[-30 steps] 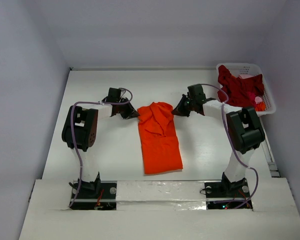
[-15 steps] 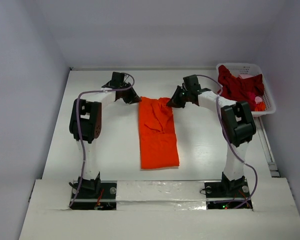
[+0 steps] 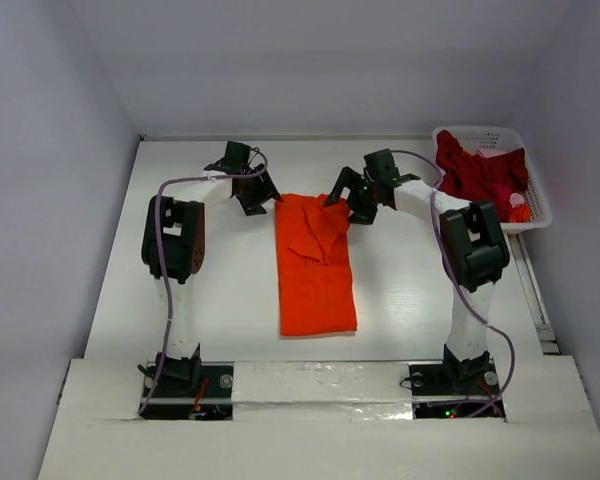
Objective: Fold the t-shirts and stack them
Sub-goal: Fold the tshirt
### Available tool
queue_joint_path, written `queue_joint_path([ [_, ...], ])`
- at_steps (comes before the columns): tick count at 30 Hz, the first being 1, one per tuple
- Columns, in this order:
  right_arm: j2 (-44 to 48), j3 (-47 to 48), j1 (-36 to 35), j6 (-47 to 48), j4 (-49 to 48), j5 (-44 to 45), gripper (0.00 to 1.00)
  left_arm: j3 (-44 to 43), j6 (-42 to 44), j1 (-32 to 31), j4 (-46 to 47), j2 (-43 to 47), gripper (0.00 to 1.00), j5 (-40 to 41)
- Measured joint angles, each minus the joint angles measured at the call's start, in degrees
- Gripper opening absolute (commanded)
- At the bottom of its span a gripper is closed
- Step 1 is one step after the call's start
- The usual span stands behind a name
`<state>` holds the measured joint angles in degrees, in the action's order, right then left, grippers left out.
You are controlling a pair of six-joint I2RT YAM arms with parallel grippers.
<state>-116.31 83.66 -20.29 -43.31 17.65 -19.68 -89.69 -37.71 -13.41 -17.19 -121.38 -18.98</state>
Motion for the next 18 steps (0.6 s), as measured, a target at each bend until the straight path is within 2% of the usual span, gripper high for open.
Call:
queue_joint_path([
  [6, 0.1, 4.9, 0.0, 1.0, 4.8, 3.5, 1.0, 0.2, -0.1, 0.8, 0.9, 0.0, 0.55, 0.7],
  [11, -1.5, 16.8, 0.7, 2.6, 9.8, 7.1, 1.0, 0.0, -0.4, 1.7, 2.6, 0.0, 0.52, 0.5],
  [15, -7.9, 30.1, 2.5, 4.1, 13.3, 9.4, 1.0, -1.2, -1.3, 2.0, 3.5, -0.1, 0.51, -0.4],
  [18, -12.2, 35.0, 4.2, 4.9, 16.6, 11.1, 1.0, -2.8, -1.7, 1.9, 4.3, -0.6, 0.51, -1.0],
])
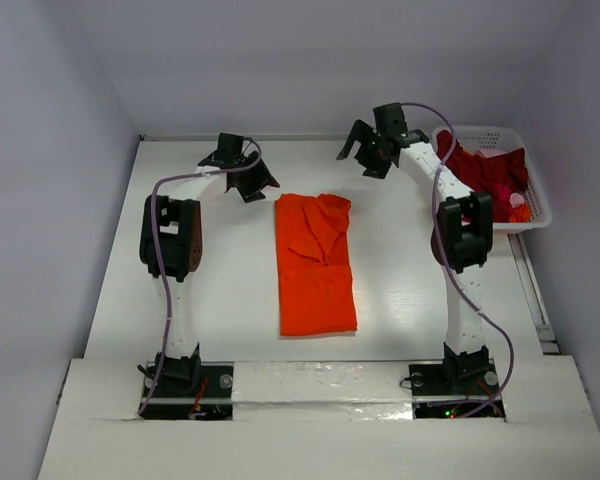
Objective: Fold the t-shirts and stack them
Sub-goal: Fold the tshirt
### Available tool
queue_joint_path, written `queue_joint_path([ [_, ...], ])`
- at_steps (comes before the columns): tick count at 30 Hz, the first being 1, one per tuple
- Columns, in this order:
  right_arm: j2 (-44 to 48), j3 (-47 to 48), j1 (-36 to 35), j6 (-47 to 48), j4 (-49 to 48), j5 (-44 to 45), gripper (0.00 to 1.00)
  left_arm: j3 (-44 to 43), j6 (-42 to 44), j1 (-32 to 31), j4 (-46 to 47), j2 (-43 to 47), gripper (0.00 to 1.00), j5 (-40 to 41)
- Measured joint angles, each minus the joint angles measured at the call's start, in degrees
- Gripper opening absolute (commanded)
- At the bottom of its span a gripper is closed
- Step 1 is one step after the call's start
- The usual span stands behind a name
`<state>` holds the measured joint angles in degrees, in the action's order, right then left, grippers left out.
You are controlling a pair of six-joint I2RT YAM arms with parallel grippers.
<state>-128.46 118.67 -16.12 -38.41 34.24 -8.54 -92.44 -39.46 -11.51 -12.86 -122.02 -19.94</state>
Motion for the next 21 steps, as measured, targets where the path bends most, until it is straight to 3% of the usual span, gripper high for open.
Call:
queue_joint_path([
  [10, -1.0, -6.8, 1.8, 2.8, 6.6, 3.9, 1.0, -2.1, 0.0, 0.0, 0.0, -1.0, 0.51, -1.6],
  [21, -1.0, -8.2, 1.7, 2.5, 7.2, -2.5, 1.0, -4.5, 0.5, 0.0, -2.2, -5.9, 0.51, -3.6],
])
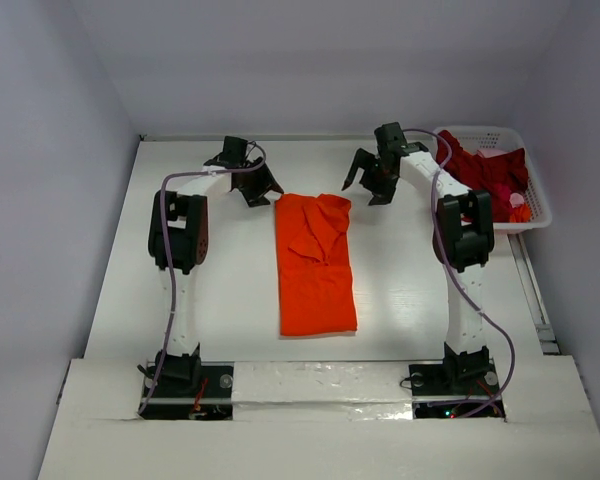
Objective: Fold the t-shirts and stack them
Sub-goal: Fold the tshirt
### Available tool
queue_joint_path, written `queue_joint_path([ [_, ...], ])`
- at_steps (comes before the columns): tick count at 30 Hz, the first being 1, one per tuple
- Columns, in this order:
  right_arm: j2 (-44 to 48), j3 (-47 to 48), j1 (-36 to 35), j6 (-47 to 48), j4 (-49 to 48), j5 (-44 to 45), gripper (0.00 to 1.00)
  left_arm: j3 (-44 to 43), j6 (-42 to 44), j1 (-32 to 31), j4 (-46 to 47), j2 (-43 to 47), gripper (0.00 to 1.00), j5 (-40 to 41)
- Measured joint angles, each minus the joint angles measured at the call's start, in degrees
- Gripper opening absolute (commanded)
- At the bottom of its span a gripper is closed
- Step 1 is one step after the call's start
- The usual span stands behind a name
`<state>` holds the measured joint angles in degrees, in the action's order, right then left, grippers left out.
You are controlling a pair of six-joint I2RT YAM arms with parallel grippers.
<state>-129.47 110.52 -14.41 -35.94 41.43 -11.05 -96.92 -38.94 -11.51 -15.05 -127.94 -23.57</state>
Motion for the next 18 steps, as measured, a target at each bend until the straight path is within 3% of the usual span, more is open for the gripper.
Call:
queue_joint_path([
  [18, -3.2, 0.3, 0.0, -2.1, -1.6, -11.5, 0.95, -2.3, 1.5, 0.0, -3.8, -0.7, 0.5, -0.1],
])
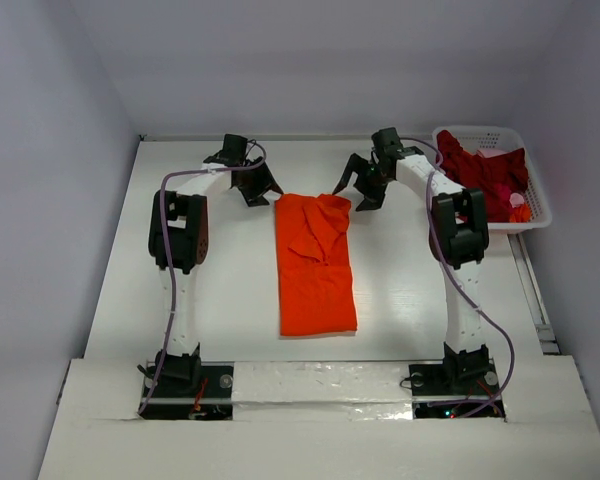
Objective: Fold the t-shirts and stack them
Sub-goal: Fold the tshirt
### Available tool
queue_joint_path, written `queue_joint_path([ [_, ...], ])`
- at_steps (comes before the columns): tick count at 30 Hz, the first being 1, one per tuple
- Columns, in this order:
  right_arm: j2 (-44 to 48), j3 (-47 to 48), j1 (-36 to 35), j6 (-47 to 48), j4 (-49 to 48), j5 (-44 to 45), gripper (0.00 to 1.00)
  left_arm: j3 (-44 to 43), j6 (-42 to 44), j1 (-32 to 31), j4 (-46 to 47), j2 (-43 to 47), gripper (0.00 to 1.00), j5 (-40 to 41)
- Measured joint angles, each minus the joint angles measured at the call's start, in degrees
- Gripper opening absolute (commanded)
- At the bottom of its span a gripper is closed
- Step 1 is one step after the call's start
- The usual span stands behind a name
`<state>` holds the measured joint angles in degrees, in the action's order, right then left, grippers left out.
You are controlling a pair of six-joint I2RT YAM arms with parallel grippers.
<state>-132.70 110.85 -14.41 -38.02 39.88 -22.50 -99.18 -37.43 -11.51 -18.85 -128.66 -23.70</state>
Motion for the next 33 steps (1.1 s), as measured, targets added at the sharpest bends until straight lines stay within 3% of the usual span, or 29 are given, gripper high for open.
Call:
queue_joint_path([
  [13, -1.6, 0.6, -0.7, -1.7, -1.1, -3.4, 0.85, -0.6, 0.6, 0.0, -0.7, 0.0, 0.5, 0.2],
  [23, -2.5, 0.8, -1.0, -2.7, -1.4, -2.5, 0.6, -0.6, 1.1, 0.0, -1.3, 0.0, 0.5, 0.3],
  [28, -2.5, 0.8, -1.0, -2.7, -1.7, -1.2, 0.55, -0.6, 1.3, 0.0, -1.7, 0.0, 0.5, 0.4],
  [30, -2.5, 0.8, -1.0, -2.7, -1.8, -0.8, 0.44, -0.6, 1.4, 0.0, -1.6, 0.0, 0.5, 0.4],
  [32, -2.5, 0.8, -1.0, -2.2, -1.9, -0.4, 0.02, -0.6, 1.4, 0.0, -1.6, 0.0, 0.5, 0.4],
  [33, -2.5, 0.8, -1.0, -2.3, -2.0, -0.3, 0.01, -0.6, 1.4, 0.0, -1.6, 0.0, 0.5, 0.4],
])
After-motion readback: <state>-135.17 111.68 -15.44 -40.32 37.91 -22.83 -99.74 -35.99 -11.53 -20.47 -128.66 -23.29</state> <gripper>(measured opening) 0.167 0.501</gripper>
